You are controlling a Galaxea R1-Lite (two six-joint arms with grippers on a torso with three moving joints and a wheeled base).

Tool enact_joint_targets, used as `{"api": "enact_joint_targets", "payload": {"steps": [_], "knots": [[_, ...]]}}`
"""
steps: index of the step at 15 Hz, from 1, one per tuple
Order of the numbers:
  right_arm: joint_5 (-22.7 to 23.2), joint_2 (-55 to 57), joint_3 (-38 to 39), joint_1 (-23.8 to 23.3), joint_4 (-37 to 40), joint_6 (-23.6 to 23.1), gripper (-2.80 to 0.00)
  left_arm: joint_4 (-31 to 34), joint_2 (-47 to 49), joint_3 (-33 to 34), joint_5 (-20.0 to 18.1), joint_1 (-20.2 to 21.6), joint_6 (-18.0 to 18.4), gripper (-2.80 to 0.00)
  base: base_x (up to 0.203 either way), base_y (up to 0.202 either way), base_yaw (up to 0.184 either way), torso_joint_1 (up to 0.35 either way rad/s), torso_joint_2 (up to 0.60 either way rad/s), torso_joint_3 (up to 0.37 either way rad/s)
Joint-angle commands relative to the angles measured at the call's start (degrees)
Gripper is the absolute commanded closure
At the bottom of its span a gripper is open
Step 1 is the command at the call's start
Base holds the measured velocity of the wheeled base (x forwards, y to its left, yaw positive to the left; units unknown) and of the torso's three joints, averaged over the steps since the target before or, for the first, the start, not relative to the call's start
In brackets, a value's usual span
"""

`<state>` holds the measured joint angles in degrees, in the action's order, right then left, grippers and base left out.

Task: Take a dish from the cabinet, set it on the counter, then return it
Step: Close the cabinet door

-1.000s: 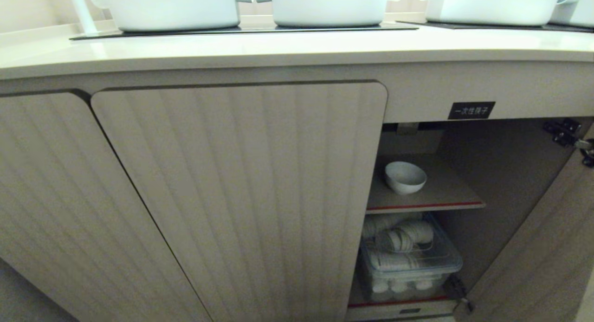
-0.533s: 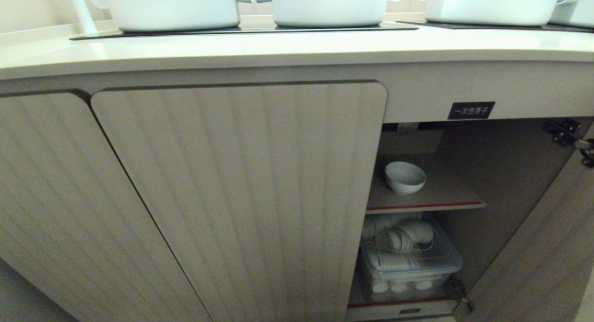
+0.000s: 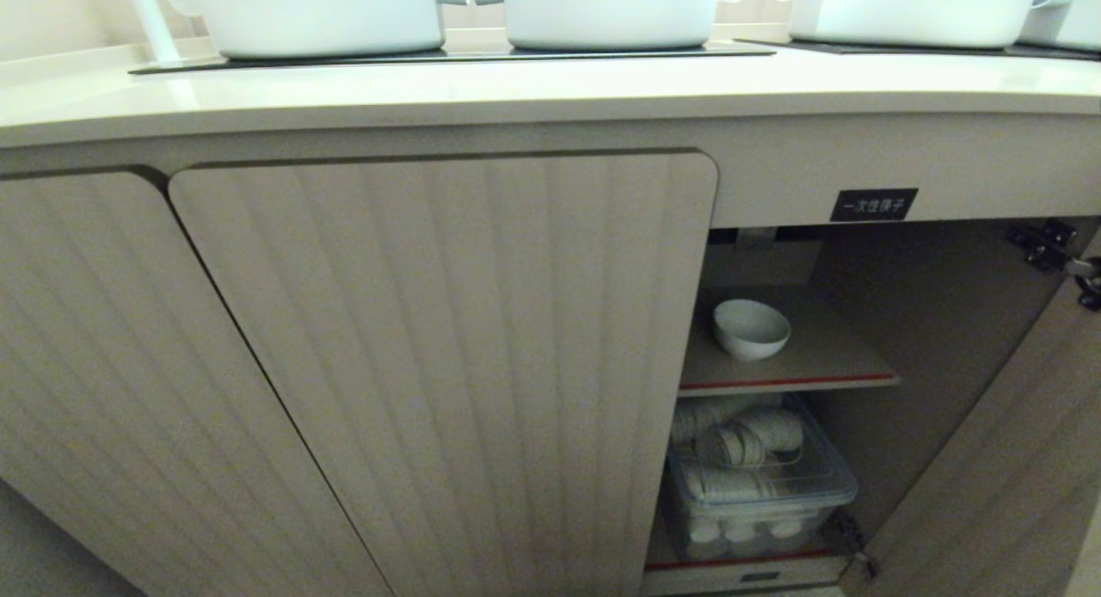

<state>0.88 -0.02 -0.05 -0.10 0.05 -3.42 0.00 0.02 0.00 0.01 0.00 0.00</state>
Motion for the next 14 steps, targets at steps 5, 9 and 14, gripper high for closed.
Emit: {"api": "enact_joint_targets", "payload": {"steps": [5, 9, 14], "knots": [[-0.4, 0.0, 0.0, 0.0, -0.1, 2.6, 0.0, 0.0, 0.0, 0.0, 0.0, 0.0, 0.0, 0.0, 0.0, 0.0, 0.0, 0.0, 0.0, 0.0], [-0.4, 0.0, 0.0, 0.0, 0.0, 2.6, 0.0, 0.0, 0.0, 0.0, 0.0, 0.0, 0.0, 0.0, 0.0, 0.0, 0.0, 0.0, 0.0, 0.0], [-0.4, 0.0, 0.0, 0.0, 0.0, 2.6, 0.0, 0.0, 0.0, 0.0, 0.0, 0.0, 0.0, 0.0, 0.0, 0.0, 0.0, 0.0, 0.0, 0.0]]}}
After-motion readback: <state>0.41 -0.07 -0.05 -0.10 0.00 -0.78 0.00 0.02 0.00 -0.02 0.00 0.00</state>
